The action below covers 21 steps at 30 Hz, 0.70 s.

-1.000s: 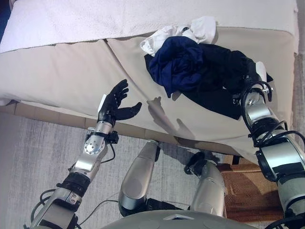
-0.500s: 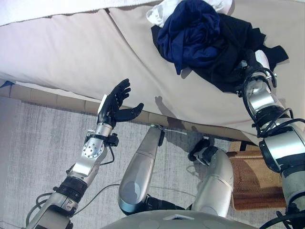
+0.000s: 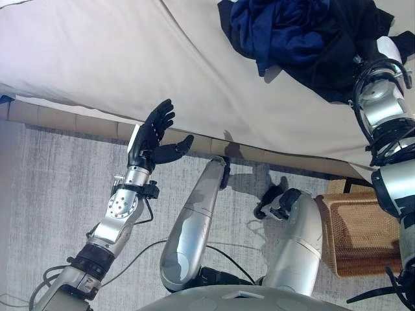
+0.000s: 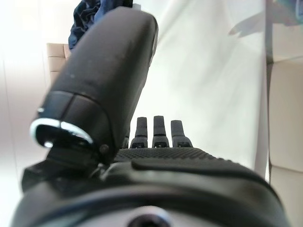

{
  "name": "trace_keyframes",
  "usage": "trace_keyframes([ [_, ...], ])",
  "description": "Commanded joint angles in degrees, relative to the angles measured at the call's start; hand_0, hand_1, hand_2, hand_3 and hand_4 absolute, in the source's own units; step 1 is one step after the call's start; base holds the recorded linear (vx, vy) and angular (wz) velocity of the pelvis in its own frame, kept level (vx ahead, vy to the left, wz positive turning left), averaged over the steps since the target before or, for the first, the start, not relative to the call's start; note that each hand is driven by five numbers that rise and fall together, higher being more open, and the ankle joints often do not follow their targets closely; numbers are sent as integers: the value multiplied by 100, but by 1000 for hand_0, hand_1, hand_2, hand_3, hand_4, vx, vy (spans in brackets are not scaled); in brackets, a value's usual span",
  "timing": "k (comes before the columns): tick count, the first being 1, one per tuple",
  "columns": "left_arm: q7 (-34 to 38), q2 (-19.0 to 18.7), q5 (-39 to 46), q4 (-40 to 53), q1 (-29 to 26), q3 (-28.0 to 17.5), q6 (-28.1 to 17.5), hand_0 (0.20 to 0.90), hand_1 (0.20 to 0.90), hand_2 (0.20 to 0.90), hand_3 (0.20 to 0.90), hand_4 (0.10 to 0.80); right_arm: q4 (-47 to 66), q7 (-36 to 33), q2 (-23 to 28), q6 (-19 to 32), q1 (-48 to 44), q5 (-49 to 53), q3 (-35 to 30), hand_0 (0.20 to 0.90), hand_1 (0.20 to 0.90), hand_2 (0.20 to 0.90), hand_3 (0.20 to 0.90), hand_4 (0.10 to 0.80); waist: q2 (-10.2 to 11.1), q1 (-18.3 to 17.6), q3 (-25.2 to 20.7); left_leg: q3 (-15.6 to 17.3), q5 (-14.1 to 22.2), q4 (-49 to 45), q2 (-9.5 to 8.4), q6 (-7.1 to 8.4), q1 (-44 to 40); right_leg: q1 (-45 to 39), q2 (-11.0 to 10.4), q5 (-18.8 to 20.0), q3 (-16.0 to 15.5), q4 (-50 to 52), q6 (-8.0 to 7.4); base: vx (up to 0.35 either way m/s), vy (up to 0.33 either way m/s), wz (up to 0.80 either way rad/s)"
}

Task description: Pick up the clothes from the bed and place them into the basket

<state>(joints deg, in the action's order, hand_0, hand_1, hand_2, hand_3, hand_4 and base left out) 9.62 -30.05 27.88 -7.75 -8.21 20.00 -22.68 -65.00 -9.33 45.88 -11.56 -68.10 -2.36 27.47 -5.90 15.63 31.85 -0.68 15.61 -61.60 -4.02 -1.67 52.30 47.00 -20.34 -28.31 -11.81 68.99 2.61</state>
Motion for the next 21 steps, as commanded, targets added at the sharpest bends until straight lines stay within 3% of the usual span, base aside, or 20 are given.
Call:
trace_keyframes([
  [1, -42, -70, 150, 705, -29, -351, -660, 900, 900, 900, 900, 800, -91, 107, -11, -51, 345, -32, 186, 300, 300, 300, 200, 100, -63, 20, -205, 72, 515, 26, 96, -161, -685, -412, 147, 611, -281, -399, -66, 0, 0, 0],
  [11, 98, -94, 97, 616, -104, -351, -552, 900, 900, 900, 900, 800, 196, -455, 79, 187, 524, -49, -106, 300, 300, 300, 200, 100, 140, -82, -238, 204, 282, 1109, 361, -46, -1991, -1657, 130, 920, -375, -1306, -217, 3, 6, -10],
  [16, 206, -17, 29, 532, -174, -328, -334, 900, 900, 900, 900, 800, 658, -701, 180, 249, 750, -58, -308, 300, 300, 300, 200, 100, 350, -214, -617, 277, 138, 1847, 522, 40, -2801, -2514, 186, 1113, -435, -2080, -282, 38, 9, -12],
  [17, 212, -6, 14, 517, -196, -318, -305, 900, 900, 900, 900, 800, 741, -759, 209, 275, 775, -40, -343, 300, 300, 300, 200, 100, 381, -243, -697, 300, -57, 2073, 540, 27, -2887, -2628, 195, 1283, -503, -2320, -232, 15, 19, -24],
  [21, 314, 55, -19, 407, -305, -242, -107, 900, 900, 900, 900, 800, 1093, -871, 414, 309, 810, 46, -418, 300, 300, 300, 200, 100, 518, -366, -1123, 341, -270, 2850, 651, 132, -3600, -3421, 361, 1495, -571, -3244, -273, 75, 8, -13],
])
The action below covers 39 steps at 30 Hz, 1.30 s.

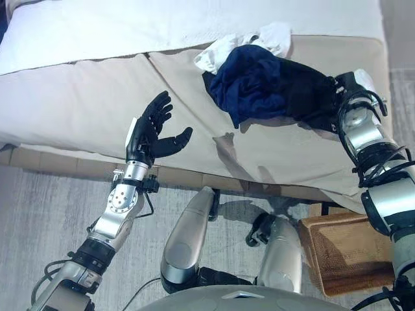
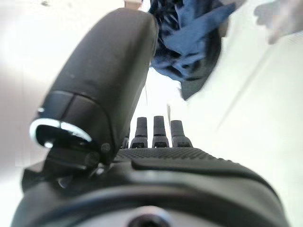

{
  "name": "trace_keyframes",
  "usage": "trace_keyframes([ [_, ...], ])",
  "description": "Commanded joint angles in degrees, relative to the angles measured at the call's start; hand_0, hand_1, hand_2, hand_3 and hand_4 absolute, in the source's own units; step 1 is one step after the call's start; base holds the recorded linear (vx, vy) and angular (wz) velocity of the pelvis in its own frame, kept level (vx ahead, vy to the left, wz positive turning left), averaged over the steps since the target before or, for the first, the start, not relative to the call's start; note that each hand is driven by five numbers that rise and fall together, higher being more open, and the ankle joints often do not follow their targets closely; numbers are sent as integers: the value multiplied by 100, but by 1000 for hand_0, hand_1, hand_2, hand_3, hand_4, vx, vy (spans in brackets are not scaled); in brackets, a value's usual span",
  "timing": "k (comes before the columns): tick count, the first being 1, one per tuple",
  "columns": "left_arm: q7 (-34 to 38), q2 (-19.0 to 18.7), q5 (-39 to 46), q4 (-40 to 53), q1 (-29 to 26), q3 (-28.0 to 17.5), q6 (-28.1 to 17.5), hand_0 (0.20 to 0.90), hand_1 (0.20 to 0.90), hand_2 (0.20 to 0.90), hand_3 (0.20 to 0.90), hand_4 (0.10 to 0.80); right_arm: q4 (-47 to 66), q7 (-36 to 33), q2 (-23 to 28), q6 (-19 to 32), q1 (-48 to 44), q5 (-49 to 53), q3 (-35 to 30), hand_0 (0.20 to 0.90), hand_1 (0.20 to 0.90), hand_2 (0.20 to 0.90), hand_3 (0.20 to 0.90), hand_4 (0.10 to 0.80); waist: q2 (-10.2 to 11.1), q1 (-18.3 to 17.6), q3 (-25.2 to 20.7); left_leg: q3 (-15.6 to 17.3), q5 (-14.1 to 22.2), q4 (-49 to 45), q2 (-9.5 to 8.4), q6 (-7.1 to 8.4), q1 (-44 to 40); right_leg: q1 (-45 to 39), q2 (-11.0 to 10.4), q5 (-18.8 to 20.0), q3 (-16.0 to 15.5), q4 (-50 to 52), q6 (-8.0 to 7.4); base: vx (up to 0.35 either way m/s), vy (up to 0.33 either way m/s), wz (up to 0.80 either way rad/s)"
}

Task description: Pick up the clothes from the bed and place them into the basket

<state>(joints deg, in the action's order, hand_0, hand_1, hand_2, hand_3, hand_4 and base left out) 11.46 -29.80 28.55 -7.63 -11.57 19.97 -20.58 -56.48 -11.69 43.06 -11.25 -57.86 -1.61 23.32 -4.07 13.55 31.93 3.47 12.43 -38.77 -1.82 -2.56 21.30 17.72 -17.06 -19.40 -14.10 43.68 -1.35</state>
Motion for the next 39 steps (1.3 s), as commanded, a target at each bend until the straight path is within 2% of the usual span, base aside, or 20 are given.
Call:
trace_keyframes([
  [1, 140, 43, -88, 376, 20, -227, -274, 900, 900, 900, 900, 800, 288, -653, 742, 316, -206, -15, -30, 300, 300, 300, 200, 100, 360, -181, -1219, -56, 2, 742, 454, 247, -657, -670, 80, 649, -352, -931, 108, 128, -1, -10],
  [8, 93, 101, -63, 167, 17, -119, -81, 900, 900, 900, 900, 800, 364, -459, 1203, 643, -226, 203, -106, 300, 300, 300, 200, 100, 569, -331, -1896, 88, -392, 2024, 546, 402, -1619, -1652, 421, 1041, -361, -2425, -85, 92, -6, -9],
  [13, 37, 107, -30, 8, 94, 11, -34, 900, 900, 900, 900, 800, 351, -664, 1473, 882, -490, 335, 7, 300, 300, 300, 200, 100, 625, -384, -2214, 105, -585, 2590, 501, 428, -1957, -1969, 502, 1250, -361, -2972, -189, 13, 2, 1],
  [16, 44, 94, -63, -121, 192, 90, 175, 900, 900, 900, 900, 800, 542, -824, 1607, 966, -669, 690, -11, 300, 300, 300, 200, 100, 631, -438, -2365, 80, -717, 2960, 490, 449, -2123, -2069, 560, 1340, -331, -3196, -261, -30, 13, 2],
  [21, -26, 101, -50, -294, 233, 140, 189, 900, 900, 900, 900, 800, 746, -595, 1640, 1068, -796, 1283, -162, 300, 300, 300, 200, 100, 669, -477, -2518, 54, -853, 3399, 480, 483, -2330, -2214, 609, 1481, -345, -3516, -332, -8, -9, -3],
  [27, -93, 210, -114, -448, 235, 200, 157, 900, 900, 900, 900, 800, 759, -177, 1690, 1209, -953, 1360, 13, 300, 300, 300, 200, 100, 737, -458, -2650, -10, -940, 3611, 482, 514, -2401, -2308, 678, 1499, -381, -3681, -306, 16, -19, -2],
  [39, -303, 135, -120, -568, 423, 109, 151, 900, 900, 900, 900, 800, 767, -468, 1703, 1075, -1219, 1301, 195, 300, 300, 300, 200, 100, 804, -289, -2693, -166, -1014, 3769, 499, 546, -2466, -2504, 722, 1470, -533, -3825, -285, 20, -17, 14],
])
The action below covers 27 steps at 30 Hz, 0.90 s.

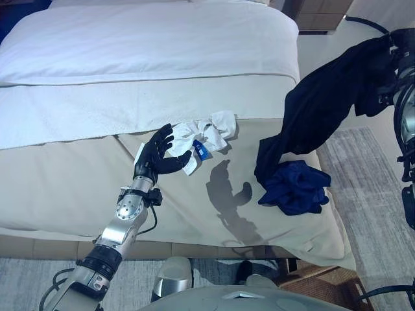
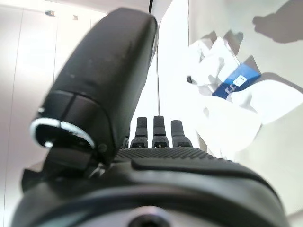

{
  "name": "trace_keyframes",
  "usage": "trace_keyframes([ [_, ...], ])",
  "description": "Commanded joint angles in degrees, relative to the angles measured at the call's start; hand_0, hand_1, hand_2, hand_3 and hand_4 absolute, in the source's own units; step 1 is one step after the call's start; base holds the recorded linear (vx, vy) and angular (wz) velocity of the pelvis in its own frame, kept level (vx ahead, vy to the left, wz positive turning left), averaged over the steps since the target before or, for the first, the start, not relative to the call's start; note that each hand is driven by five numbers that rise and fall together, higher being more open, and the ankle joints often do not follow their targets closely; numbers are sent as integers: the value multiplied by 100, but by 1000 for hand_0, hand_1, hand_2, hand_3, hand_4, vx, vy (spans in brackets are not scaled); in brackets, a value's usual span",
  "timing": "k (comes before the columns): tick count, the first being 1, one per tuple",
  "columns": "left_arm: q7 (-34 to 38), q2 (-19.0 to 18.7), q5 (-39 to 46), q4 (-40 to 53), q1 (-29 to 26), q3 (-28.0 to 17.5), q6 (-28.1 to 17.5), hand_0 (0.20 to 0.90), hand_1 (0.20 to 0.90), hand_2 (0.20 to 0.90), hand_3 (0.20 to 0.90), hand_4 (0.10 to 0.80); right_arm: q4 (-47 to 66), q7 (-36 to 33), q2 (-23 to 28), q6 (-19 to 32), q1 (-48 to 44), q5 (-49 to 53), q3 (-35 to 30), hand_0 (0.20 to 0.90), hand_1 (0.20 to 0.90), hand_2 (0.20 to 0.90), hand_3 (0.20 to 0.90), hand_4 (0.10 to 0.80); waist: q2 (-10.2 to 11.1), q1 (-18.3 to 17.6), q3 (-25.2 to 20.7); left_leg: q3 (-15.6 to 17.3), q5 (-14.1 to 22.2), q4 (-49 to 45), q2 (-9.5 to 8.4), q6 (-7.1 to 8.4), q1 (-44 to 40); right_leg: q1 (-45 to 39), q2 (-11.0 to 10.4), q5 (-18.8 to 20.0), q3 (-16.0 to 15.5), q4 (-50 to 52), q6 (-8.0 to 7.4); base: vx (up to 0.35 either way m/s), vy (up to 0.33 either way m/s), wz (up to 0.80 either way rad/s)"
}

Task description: Pick up the clothes from the bed and place them into the basket

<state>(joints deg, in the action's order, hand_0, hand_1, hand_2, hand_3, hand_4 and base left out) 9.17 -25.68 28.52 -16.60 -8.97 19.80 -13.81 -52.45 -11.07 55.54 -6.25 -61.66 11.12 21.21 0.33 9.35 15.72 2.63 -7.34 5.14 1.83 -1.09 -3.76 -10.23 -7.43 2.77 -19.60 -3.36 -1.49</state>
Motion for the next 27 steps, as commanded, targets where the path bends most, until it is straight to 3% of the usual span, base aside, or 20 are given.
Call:
trace_keyframes([
  [1, -96, -280, -107, 325, 167, 126, -541, 900, 900, 900, 900, 800, 383, -594, 464, 604, -844, 58, 397, 300, 300, 300, 200, 100, 368, 131, -1076, -82, 962, -617, 136, 398, 38, 285, -239, -747, 19, 870, -270, 0, 0, 0],
  [12, -188, -303, -193, 281, 219, 155, -515, 900, 900, 900, 900, 800, 935, -882, 591, 1140, -827, 740, 124, 300, 300, 300, 200, 100, 402, 102, -1109, -107, 987, -571, 113, 384, -32, 204, -226, -756, 46, 825, -284, 2, 5, -2],
  [22, 166, -333, -385, -152, 308, 202, -94, 900, 900, 900, 900, 800, 960, -1279, 966, 1175, -1469, 1063, 332, 300, 300, 300, 200, 100, 456, -21, -1215, -15, 990, -485, 127, 394, -136, 165, -185, -743, 143, 771, -305, -2, 22, -5],
  [27, 245, -342, -519, -363, 311, 240, -95, 900, 900, 900, 900, 800, 978, -1601, 1201, 1272, -1760, 1345, 375, 300, 300, 300, 200, 100, 477, -178, -1261, 97, 1057, -527, 104, 378, -179, 180, -173, -688, 303, 700, -327, 8, 71, -2],
])
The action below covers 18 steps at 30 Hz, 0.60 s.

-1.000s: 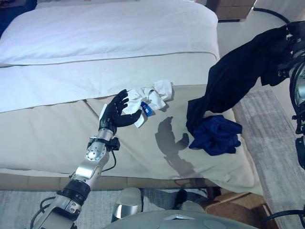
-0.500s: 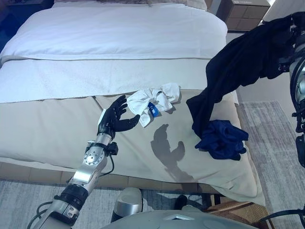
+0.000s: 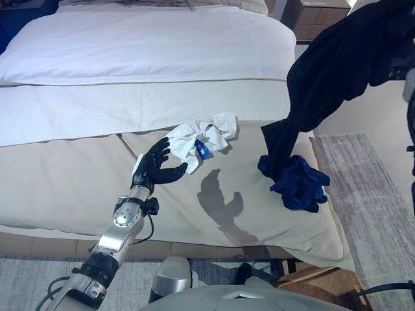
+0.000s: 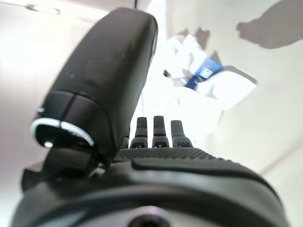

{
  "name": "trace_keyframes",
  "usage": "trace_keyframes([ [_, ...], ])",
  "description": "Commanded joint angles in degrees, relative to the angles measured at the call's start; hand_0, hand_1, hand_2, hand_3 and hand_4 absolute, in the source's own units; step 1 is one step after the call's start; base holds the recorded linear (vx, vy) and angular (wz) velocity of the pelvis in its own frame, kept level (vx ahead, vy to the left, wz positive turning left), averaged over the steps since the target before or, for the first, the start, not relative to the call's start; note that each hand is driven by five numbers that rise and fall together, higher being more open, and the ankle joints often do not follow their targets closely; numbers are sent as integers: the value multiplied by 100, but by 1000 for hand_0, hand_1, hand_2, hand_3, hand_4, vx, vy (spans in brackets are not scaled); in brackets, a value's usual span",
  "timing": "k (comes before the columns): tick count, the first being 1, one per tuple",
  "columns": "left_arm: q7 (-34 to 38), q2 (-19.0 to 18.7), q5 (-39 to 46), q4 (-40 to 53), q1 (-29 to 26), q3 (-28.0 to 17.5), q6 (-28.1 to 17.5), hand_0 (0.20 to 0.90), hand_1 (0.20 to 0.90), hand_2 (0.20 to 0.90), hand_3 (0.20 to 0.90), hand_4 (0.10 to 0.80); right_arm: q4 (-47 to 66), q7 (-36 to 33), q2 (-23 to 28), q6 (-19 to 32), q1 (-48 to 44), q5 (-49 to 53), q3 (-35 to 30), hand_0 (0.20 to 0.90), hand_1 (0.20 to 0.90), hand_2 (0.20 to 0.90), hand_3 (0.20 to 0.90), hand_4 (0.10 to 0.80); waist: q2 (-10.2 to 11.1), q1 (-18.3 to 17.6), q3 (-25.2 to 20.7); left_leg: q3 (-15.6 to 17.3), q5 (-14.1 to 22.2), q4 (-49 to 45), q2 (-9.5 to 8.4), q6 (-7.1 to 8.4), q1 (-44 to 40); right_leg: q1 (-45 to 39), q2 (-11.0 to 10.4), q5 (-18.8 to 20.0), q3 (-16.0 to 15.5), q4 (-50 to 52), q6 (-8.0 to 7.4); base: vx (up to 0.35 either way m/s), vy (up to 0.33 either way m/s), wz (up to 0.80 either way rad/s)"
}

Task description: Pick up the clothes from the bed and place them into the basket

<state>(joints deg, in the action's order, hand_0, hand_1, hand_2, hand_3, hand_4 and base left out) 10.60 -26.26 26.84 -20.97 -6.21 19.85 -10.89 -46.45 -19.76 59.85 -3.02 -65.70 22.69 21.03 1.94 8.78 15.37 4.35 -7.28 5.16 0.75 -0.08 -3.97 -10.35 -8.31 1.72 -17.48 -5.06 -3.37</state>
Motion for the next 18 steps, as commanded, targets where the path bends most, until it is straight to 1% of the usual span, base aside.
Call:
trace_keyframes([
  [1, 102, -282, -361, 58, 33, 240, -395, 900, 900, 900, 900, 800, 370, -747, 791, 973, -1377, 197, 394, 300, 300, 300, 200, 100, 316, -131, -1228, -65, 1062, -540, 207, 275, -159, 194, -86, -576, 106, 861, -142, 7, 76, -5],
  [3, 96, -295, -413, -33, 30, 283, -435, 900, 900, 900, 900, 800, 309, -918, 1021, 1039, -1627, 321, 494, 300, 300, 300, 200, 100, 353, -259, -1250, 96, 1208, -715, 163, 245, -174, 231, -118, -521, 212, 819, -169, 16, 135, -15],
  [6, 36, -300, -409, -58, 59, 293, -415, 900, 900, 900, 900, 800, 289, -1134, 1220, 1083, -1817, 451, 591, 300, 300, 300, 200, 100, 357, -369, -1265, 283, 1361, -926, 118, 205, -155, 266, -164, -451, 334, 782, -212, 20, 118, -15],
  [8, 36, -312, -397, -103, 72, 302, -354, 900, 900, 900, 900, 800, 354, -1383, 1360, 1143, -1839, 659, 531, 300, 300, 300, 200, 100, 370, -465, -1284, 374, 1416, -970, 45, 169, -155, 300, -257, -154, 422, 556, -363, -14, 70, -26],
  [9, 41, -325, -402, -139, 65, 298, -322, 900, 900, 900, 900, 800, 399, -1524, 1414, 1133, -1849, 704, 476, 300, 300, 300, 200, 100, 375, -511, -1288, 409, 1419, -953, 19, 167, -177, 337, -306, 31, 430, 437, -460, -44, 41, -35],
  [10, 66, -333, -417, -159, 59, 296, -323, 900, 900, 900, 900, 800, 417, -1626, 1439, 1131, -1869, 707, 453, 300, 300, 300, 200, 100, 374, -526, -1288, 446, 1415, -929, 11, 171, -195, 367, -339, 148, 413, 371, -513, -83, 22, -35],
  [12, 280, -399, -421, -214, 79, 218, -326, 900, 900, 900, 900, 800, 437, -1756, 1460, 1204, -1931, 934, 330, 300, 300, 300, 200, 100, 325, -552, -1243, 699, 1394, -866, 72, 208, -284, 536, -538, 458, 138, 516, -622, -171, -1, -44],
  [13, 400, -471, -379, -221, 52, 179, -335, 900, 900, 900, 900, 800, 451, -1879, 1472, 1222, -1984, 1091, 315, 300, 300, 300, 200, 100, 296, -548, -1216, 818, 1362, -880, 127, 187, -270, 610, -627, 517, 32, 809, -632, -241, -20, -65],
  [15, 486, -534, -343, -172, -15, 104, -267, 900, 900, 900, 900, 800, 509, -2038, 1529, 1202, -2068, 1275, 304, 300, 300, 300, 200, 100, 230, -545, -1188, 928, 1373, -952, 208, 129, -218, 744, -665, 376, 64, 1422, -591, -248, -39, -83],
  [16, 507, -580, -325, -157, -98, 39, -204, 900, 900, 900, 900, 800, 567, -2129, 1629, 1119, -2100, 1403, 280, 300, 300, 300, 200, 100, 206, -556, -1181, 932, 1370, -1038, 242, 58, -117, 824, -634, 216, 111, 1857, -506, -257, -72, -63],
  [17, 530, -582, -343, -155, -131, 13, -185, 900, 900, 900, 900, 800, 561, -2157, 1672, 1111, -2114, 1451, 276, 300, 300, 300, 200, 100, 215, -544, -1191, 924, 1334, -1086, 251, 46, -40, 843, -614, 164, 105, 1890, -449, -278, -132, -48],
  [18, 597, -559, -367, -171, -152, -29, -172, 900, 900, 900, 900, 800, 504, -2126, 1698, 1128, -2093, 1519, 263, 300, 300, 300, 200, 100, 234, -520, -1190, 862, 1358, -1146, 265, 76, 0, 768, -574, 90, 77, 1756, -411, -194, -153, -49],
])
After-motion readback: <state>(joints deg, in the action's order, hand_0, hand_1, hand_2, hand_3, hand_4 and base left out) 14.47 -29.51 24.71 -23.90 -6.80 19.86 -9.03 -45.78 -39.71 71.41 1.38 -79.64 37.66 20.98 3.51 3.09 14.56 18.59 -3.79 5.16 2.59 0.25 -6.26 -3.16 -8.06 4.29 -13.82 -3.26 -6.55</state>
